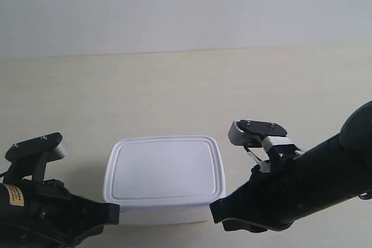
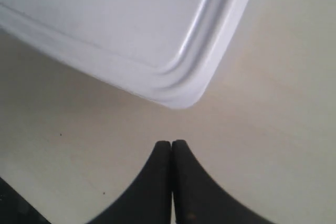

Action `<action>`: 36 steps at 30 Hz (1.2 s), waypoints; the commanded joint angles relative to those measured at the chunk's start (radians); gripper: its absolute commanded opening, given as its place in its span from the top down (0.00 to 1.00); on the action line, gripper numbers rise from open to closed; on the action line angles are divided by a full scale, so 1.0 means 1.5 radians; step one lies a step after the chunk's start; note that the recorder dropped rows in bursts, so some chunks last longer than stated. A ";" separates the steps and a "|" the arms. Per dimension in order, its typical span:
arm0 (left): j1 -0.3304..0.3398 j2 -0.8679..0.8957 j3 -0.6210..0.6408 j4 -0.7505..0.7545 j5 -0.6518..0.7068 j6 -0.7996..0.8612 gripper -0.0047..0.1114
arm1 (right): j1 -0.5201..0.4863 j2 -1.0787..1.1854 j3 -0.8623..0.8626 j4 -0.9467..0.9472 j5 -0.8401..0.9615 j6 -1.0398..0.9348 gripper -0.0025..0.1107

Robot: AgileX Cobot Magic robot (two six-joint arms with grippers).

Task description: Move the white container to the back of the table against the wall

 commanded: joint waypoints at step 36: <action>-0.055 0.055 -0.019 -0.023 -0.028 -0.001 0.96 | 0.003 0.087 -0.040 0.258 -0.053 -0.220 0.98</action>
